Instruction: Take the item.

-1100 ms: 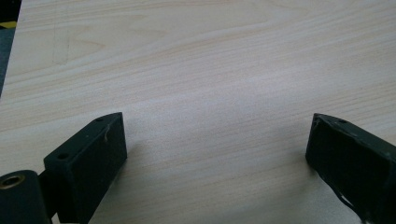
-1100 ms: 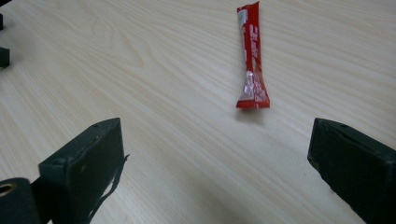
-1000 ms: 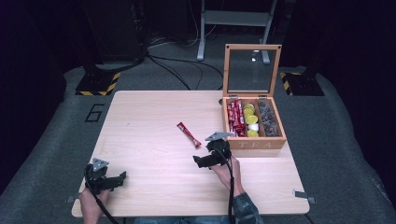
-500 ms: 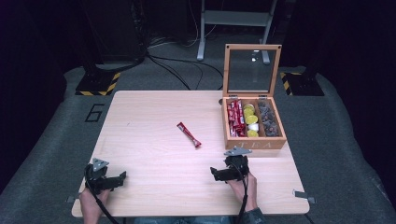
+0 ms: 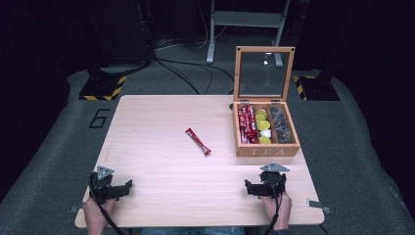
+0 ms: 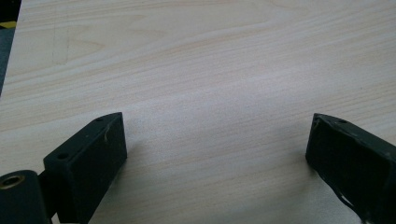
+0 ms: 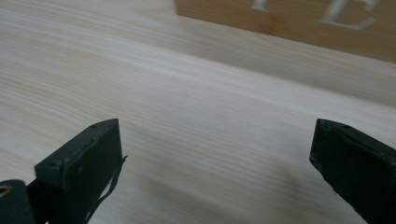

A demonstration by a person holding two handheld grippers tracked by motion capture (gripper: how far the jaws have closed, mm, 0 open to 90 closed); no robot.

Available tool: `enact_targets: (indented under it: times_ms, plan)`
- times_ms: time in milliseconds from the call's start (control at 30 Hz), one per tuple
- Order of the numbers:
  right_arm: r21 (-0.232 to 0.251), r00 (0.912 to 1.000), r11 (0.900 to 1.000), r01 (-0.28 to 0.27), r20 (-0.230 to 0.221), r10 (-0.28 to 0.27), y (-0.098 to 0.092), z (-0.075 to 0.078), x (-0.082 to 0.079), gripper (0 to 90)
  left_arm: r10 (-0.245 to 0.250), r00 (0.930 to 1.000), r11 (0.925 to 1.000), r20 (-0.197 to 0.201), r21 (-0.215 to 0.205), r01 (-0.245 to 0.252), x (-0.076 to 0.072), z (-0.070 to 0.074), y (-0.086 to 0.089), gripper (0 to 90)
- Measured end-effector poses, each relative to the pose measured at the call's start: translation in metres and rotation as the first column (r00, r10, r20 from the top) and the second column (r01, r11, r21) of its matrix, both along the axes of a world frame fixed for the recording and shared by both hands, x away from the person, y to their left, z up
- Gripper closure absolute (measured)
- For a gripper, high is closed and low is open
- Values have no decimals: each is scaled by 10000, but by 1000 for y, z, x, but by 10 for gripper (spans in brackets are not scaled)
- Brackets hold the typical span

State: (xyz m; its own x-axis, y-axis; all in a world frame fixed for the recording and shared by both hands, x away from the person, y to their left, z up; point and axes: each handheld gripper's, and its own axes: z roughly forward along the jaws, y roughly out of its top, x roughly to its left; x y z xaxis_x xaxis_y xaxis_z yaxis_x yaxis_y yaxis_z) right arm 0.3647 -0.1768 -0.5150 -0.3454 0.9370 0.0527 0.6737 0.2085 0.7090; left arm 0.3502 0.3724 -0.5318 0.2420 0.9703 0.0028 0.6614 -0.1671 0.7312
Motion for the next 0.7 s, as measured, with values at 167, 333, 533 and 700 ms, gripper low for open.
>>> enact_targets:
  times_ms: [167,333,533,700]
  plan:
    - [121,9961,9961,879,-99,-878,-34,-11,-4,8,20,10000,10000,-23,-19,-20,0,0,0,51]
    - [-138,9894,9893,1450,84,-1449,-50,-12,-7,7,20,10000,10000,-26,-17,-20,0,0,0,51]
    - [-491,9876,9864,1570,110,-1567,-58,-14,-7,0,28,10000,10000,-29,-18,-28,0,0,-1,51]
    - [-418,9872,9865,1586,249,-1576,-59,-15,-7,0,28,10000,10000,-30,-16,-29,0,0,0,51]
